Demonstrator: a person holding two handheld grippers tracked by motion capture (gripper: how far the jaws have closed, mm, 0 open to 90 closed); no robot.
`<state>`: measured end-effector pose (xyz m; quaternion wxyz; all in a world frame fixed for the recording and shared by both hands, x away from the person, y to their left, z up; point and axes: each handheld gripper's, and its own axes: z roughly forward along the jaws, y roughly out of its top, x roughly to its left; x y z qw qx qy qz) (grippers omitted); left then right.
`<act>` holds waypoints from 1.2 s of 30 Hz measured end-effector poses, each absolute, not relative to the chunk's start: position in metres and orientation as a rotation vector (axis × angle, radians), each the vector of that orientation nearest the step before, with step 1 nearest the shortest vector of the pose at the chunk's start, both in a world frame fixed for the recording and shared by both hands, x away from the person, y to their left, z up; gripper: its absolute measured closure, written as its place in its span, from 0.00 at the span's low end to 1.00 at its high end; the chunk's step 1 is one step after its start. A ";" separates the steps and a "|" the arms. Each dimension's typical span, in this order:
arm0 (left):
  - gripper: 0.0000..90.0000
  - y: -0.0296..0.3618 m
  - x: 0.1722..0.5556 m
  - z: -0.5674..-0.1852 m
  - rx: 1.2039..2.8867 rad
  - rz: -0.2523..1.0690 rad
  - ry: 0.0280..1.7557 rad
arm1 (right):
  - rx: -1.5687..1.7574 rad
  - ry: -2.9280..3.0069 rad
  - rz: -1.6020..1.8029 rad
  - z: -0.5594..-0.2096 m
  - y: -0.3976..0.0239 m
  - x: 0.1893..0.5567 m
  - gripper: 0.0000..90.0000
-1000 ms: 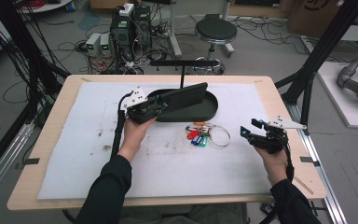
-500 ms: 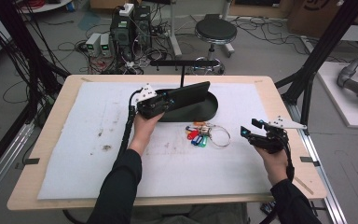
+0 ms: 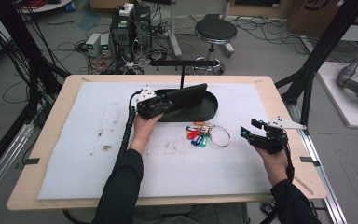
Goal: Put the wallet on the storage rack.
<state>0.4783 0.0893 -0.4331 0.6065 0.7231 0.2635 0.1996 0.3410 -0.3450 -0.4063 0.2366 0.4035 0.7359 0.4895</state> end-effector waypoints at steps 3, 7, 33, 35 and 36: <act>0.81 0.092 0.479 -0.434 1.693 0.462 0.614 | 1.112 2.020 1.344 -0.406 -0.344 0.341 0.40; 0.80 0.097 0.480 -0.437 1.753 0.477 0.634 | 1.104 2.022 1.338 -0.407 -0.344 0.341 0.40; 0.38 0.096 0.470 -0.433 1.850 0.517 0.828 | 1.106 2.032 1.330 -0.408 -0.344 0.343 0.40; 0.38 0.098 0.467 -0.431 1.848 0.526 0.826 | 1.102 2.032 1.331 -0.408 -0.344 0.343 0.40; 0.38 0.099 0.465 -0.431 1.846 0.527 0.826 | 1.100 2.032 1.331 -0.408 -0.344 0.343 0.40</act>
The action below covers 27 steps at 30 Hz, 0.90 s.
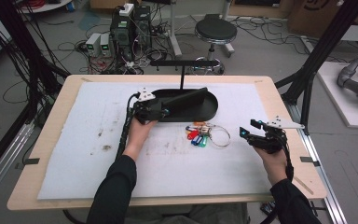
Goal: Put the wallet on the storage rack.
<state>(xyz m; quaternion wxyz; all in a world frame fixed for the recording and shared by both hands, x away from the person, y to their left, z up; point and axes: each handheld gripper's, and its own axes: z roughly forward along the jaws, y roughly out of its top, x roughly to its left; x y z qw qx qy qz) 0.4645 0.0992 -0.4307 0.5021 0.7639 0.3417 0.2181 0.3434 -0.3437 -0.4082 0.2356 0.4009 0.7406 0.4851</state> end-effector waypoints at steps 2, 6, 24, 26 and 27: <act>0.38 0.102 0.460 -0.429 1.840 0.530 0.826 | 1.103 2.033 1.327 -0.408 -0.343 0.343 0.40; 0.37 0.110 0.452 -0.423 1.838 0.513 0.845 | 1.104 2.032 1.330 -0.408 -0.344 0.344 0.40; 0.34 0.166 0.385 -0.408 1.747 0.482 0.876 | 1.163 1.988 1.322 -0.407 -0.351 0.346 0.39; 0.33 0.174 0.374 -0.408 1.732 0.468 0.891 | 1.166 1.989 1.319 -0.406 -0.351 0.345 0.39; 0.33 0.178 0.369 -0.409 1.726 0.462 0.891 | 1.164 1.988 1.318 -0.406 -0.351 0.345 0.39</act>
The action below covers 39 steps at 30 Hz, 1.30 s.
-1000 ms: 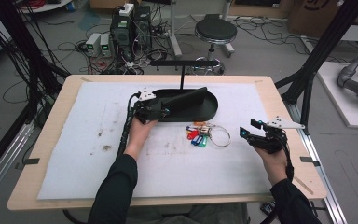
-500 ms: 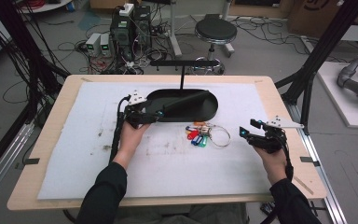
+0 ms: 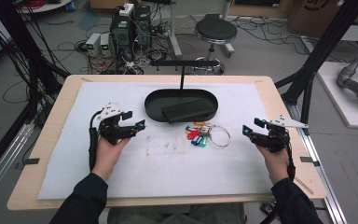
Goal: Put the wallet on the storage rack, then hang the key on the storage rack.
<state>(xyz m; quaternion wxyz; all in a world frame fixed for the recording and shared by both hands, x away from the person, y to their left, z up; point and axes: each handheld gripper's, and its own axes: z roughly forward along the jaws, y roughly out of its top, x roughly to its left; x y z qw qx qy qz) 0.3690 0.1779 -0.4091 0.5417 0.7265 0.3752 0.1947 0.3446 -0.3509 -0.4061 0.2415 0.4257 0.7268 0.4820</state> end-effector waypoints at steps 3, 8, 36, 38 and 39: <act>0.33 0.185 0.355 -0.410 1.734 0.464 0.905 | 1.150 1.983 1.311 -0.405 -0.351 0.343 0.39; 0.33 0.194 0.336 -0.415 1.717 0.522 0.916 | 1.156 1.968 1.317 -0.403 -0.354 0.339 0.39; 0.32 0.202 0.316 -0.421 1.710 0.584 0.914 | 1.192 2.107 1.221 -0.433 -0.331 0.357 0.62; 0.32 0.202 0.316 -0.422 1.714 0.585 0.914 | 1.214 2.117 1.193 -0.436 -0.328 0.361 0.65; 0.32 0.202 0.317 -0.423 1.712 0.582 0.915 | 1.229 2.120 1.185 -0.437 -0.326 0.362 0.66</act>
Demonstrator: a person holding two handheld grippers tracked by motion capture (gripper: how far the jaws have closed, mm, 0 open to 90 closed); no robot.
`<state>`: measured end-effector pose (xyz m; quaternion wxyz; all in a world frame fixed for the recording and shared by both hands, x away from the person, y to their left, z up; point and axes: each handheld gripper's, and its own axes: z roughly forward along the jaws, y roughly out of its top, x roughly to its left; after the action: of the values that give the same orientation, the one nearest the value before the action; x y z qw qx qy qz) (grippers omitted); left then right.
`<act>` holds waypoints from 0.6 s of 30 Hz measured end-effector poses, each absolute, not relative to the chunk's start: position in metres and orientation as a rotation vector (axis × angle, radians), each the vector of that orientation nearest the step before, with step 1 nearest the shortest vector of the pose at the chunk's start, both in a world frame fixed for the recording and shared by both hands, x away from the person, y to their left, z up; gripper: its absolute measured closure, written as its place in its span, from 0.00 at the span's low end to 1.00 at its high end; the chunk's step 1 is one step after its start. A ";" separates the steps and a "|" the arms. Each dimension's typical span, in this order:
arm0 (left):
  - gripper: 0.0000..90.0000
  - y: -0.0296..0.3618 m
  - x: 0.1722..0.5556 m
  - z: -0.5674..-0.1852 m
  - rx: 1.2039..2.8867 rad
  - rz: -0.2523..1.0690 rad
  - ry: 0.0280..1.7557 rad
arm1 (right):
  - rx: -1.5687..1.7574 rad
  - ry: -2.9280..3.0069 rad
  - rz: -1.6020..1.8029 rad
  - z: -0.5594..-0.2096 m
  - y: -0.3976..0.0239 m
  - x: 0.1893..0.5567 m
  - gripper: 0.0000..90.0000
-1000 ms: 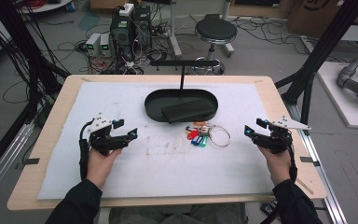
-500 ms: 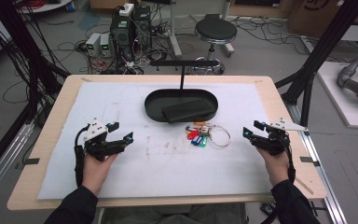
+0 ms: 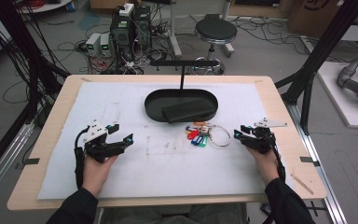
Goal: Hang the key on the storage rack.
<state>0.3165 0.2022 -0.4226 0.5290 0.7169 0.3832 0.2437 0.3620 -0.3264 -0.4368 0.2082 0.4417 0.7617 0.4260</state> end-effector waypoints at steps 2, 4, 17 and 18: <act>0.32 0.203 0.317 -0.423 1.714 0.582 0.921 | 1.249 2.133 1.166 -0.440 -0.324 0.367 0.69; 0.32 0.204 0.317 -0.424 1.711 0.579 0.927 | 1.253 2.143 1.145 -0.442 -0.322 0.370 0.72; 0.32 0.204 0.314 -0.425 1.715 0.579 0.925 | 1.240 2.271 0.962 -0.451 -0.293 0.394 0.84; 0.32 0.204 0.314 -0.426 1.715 0.579 0.927 | 1.240 2.271 0.962 -0.451 -0.293 0.394 0.84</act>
<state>0.3144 0.2041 -0.4256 0.5259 0.7173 0.3878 0.2420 0.3944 -0.2931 -0.4505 0.1895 0.4409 0.8078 0.3424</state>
